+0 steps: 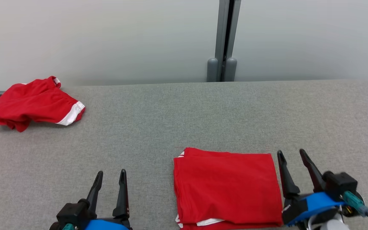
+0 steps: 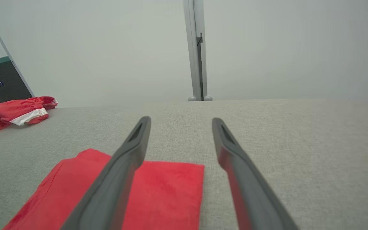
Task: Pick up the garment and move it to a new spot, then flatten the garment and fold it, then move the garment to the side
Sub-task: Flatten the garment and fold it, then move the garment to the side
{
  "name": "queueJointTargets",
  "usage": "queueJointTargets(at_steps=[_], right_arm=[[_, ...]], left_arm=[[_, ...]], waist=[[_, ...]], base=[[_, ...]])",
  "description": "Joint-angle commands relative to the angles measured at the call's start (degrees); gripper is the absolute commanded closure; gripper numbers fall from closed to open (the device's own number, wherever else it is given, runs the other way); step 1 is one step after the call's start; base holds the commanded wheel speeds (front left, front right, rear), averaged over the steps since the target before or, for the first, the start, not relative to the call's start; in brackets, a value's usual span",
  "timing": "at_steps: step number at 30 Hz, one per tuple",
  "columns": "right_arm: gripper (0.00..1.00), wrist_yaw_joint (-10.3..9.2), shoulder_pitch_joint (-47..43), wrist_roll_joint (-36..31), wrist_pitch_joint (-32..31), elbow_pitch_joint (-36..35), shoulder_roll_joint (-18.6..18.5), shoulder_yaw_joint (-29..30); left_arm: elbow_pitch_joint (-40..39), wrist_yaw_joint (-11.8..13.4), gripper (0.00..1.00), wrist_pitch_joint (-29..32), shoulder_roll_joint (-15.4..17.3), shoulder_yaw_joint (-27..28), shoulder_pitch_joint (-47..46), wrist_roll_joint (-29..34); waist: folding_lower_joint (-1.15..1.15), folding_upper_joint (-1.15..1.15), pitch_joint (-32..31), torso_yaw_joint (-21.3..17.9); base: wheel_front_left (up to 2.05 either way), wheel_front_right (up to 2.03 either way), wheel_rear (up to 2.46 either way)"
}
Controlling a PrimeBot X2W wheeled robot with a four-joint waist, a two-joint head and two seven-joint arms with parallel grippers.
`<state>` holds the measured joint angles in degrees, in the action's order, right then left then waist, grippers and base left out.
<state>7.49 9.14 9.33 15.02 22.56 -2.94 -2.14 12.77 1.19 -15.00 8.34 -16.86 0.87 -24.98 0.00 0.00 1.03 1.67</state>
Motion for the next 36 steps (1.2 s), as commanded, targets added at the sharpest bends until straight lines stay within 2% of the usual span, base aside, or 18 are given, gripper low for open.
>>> queueJointTargets(at_steps=[1,8,29,33,36], right_arm=[[0.00,0.01,-2.06,1.21,0.19,-0.87,0.05,0.75],[0.00,0.01,-5.19,0.94,0.20,-2.32,0.06,1.20],[0.00,0.01,-3.90,0.06,0.20,-0.08,0.06,1.40],[0.00,0.01,-2.31,-3.45,-2.21,0.41,0.06,2.02],[0.00,0.01,-1.22,-5.92,-7.03,-0.80,0.05,2.43]], left_arm=[[0.20,-0.07,0.00,-0.26,-0.20,0.82,1.00,0.61],[0.83,-0.08,0.00,-0.26,-0.59,2.49,2.66,2.27],[2.14,-1.43,0.00,-0.26,-1.59,4.14,1.45,4.39],[2.27,-1.63,0.00,-0.26,-1.54,4.31,0.98,4.82],[2.07,-1.58,0.00,-0.26,-1.54,4.40,0.60,5.16]], waist=[[0.00,0.00,-0.38,-0.13],[0.00,0.00,-0.64,-0.07],[0.00,0.00,0.23,0.36],[0.00,0.00,0.61,0.56],[0.00,0.00,1.24,1.01]], base=[[0.00,0.00,0.00],[0.00,0.00,0.00],[0.00,0.00,0.00],[0.00,0.00,0.00],[0.00,0.00,0.00]])
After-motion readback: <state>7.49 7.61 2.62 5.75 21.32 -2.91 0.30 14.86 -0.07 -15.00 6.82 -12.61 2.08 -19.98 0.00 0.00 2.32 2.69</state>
